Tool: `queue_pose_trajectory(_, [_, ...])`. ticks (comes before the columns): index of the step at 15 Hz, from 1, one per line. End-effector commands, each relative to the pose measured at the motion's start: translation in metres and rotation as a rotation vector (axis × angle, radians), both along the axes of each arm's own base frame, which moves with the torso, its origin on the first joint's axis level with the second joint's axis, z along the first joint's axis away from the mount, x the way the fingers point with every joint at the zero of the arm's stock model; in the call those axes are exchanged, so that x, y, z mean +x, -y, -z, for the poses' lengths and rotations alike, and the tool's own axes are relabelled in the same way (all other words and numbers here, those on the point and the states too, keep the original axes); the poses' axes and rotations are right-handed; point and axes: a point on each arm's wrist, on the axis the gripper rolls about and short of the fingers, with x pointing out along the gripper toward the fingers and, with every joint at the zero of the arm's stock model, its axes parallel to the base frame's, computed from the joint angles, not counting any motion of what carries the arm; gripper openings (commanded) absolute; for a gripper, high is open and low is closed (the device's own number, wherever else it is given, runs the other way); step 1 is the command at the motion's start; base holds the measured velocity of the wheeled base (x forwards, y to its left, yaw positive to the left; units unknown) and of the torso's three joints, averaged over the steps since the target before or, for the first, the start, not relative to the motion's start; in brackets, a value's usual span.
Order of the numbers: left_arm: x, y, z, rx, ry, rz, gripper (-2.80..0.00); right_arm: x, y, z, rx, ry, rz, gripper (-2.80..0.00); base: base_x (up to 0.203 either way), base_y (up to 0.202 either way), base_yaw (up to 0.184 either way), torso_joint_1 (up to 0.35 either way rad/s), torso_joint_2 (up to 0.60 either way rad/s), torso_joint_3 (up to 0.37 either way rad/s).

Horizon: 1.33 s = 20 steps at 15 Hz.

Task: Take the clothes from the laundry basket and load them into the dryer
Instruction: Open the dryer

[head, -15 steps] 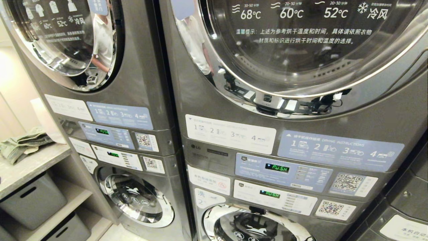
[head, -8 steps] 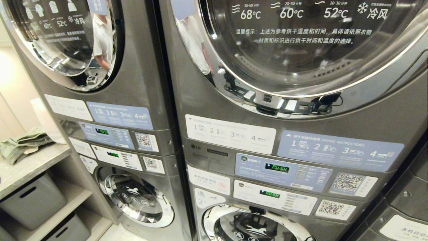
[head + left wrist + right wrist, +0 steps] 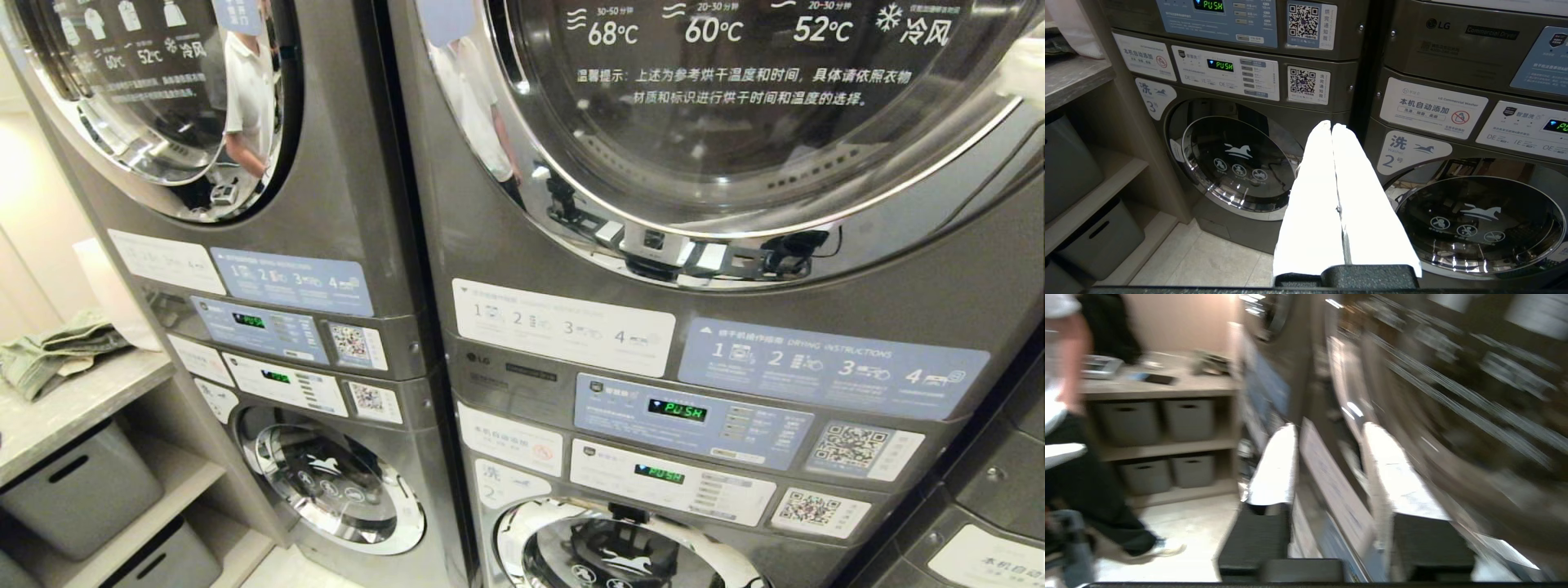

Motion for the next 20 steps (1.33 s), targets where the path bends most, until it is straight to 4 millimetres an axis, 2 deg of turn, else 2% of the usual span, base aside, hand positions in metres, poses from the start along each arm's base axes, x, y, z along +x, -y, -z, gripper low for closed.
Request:
queue_pose_trajectory(1, [0.0,0.0,0.0,0.0,-0.002,0.0,-2.8,0.038,-0.046,0.007,-0.026,-0.054,-0.136,0.0,0.0,0.0,0.0,0.0,0.0,0.0])
queue_pose_trajectory(4, [0.0,0.0,0.0,0.0,-0.002,0.0,-2.8,0.063,-0.106,0.012,-0.001,-0.039,-0.166,0.0,0.0,0.0,0.0,0.0,0.0,0.0])
queue_pose_trajectory(6, [0.0,0.0,0.0,0.0,0.0,0.001,-2.8,0.076,-0.147,0.006,0.052,-0.002,-0.098,0.0,0.0,0.0,0.0,0.0,0.0,0.0])
queue_pose_trajectory(9, [0.0,0.0,0.0,0.0,-0.002,0.0,-2.8,0.1,-0.192,0.004,0.111,0.027,-0.003,0.0,0.0,0.0,0.0,0.0,0.0,0.0])
queue_pose_trajectory(14, [0.0,0.0,0.0,0.0,-0.002,0.0,-2.8,0.131,-0.235,0.014,0.171,0.056,0.095,0.0,0.0,0.0,0.0,0.0,0.0,0.0])
queue_pose_trajectory(16, [0.0,0.0,0.0,0.0,0.001,0.0,-2.8,0.142,-0.247,0.014,0.196,0.078,0.122,0.0,0.0,0.0,0.0,0.0,0.0,0.0])
queue_pose_trajectory(18, [0.0,0.0,0.0,0.0,0.0,0.0,-2.8,0.155,-0.253,0.025,0.173,0.101,0.158,0.0,0.0,0.0,0.0,0.0,0.0,0.0])
queue_pose_trajectory(20, [0.0,0.0,0.0,0.0,0.0,0.0,-2.8,0.16,-0.255,0.029,0.193,0.109,0.199,0.0,0.0,0.0,0.0,0.0,0.0,0.0])
